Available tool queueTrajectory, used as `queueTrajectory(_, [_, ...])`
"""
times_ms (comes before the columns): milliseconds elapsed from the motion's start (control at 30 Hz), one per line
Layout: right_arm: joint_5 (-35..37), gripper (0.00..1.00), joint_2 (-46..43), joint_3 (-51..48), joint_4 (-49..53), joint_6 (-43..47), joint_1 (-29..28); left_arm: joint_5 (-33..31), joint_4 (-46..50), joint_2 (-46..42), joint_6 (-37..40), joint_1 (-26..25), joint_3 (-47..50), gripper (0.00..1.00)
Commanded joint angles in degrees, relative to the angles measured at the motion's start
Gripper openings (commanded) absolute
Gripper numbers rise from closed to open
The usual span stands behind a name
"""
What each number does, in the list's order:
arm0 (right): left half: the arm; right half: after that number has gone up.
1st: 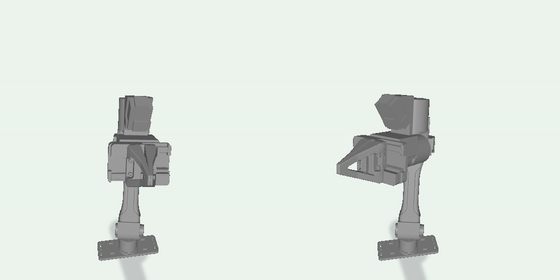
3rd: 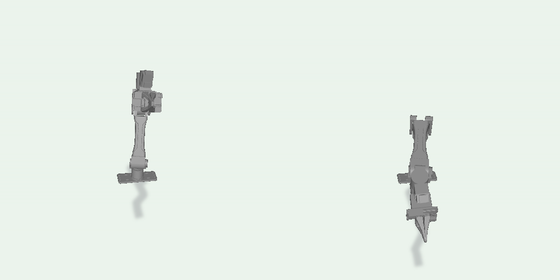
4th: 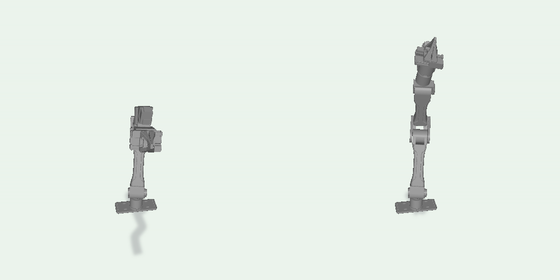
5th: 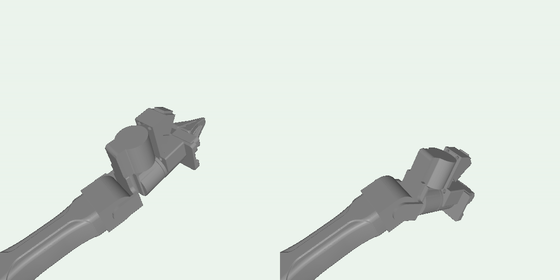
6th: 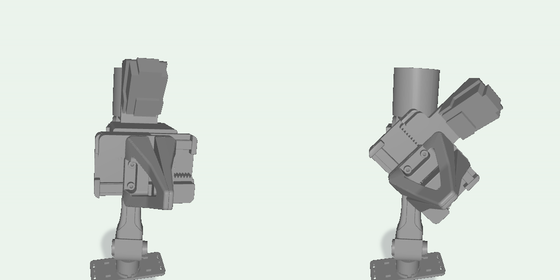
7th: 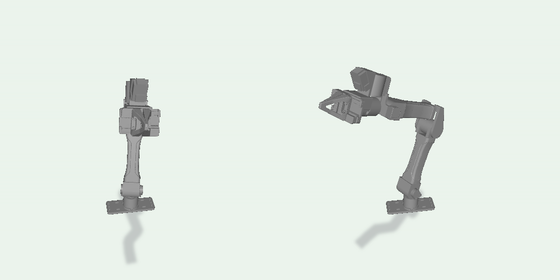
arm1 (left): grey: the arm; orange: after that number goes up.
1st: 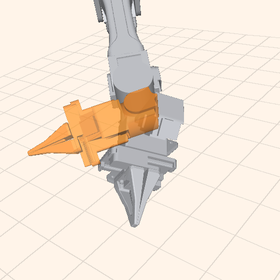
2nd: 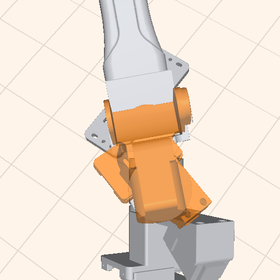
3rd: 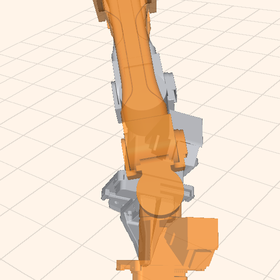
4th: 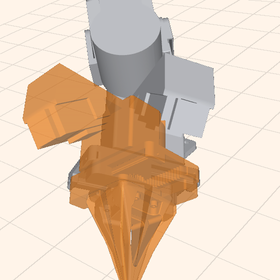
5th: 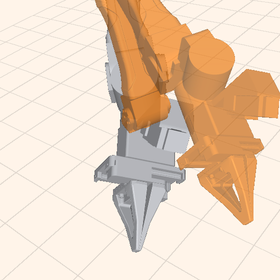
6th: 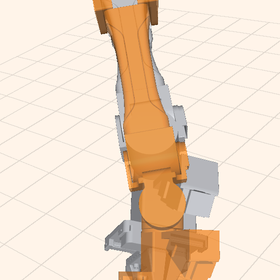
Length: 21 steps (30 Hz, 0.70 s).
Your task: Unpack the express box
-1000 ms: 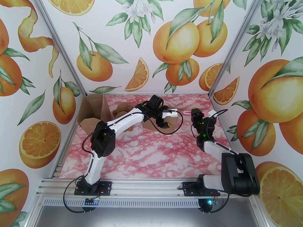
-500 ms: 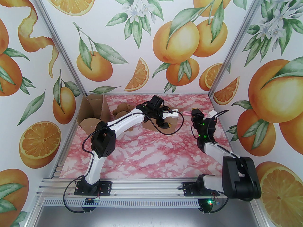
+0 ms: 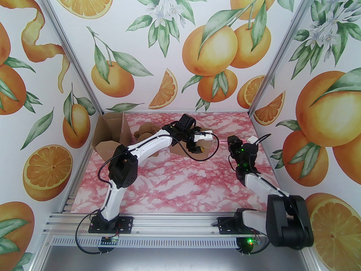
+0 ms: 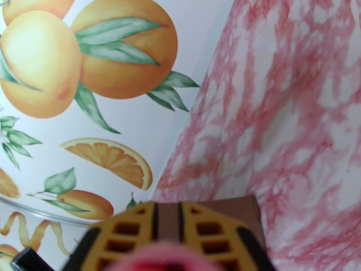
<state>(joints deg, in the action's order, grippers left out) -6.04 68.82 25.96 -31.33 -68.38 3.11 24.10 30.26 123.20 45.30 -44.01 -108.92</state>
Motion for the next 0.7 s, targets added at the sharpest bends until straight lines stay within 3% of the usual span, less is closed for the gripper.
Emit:
queueTrajectory(0, [1.0, 0.0, -0.3, 1.2, 5.2, 4.0, 0.3, -0.4, 2.4, -1.6, -0.8, 0.2, 1.0, 0.85])
queueTrajectory(167, [0.1, 0.0, 1.5, 1.2, 0.3, 2.8, 0.3, 0.0, 2.3, -1.4, -0.9, 0.3, 1.0, 0.86])
queueTrajectory(433, [8.1, 0.0, -9.9, 5.2, 12.8, 10.5, 0.4, 0.0, 2.1, -1.2, -0.9, 0.3, 0.9, 0.86])
queueTrajectory(667, [7.6, 0.0, -10.1, 5.5, 8.2, 8.3, 0.4, 0.4, 1.9, -1.1, -1.0, 0.2, 0.8, 0.86])
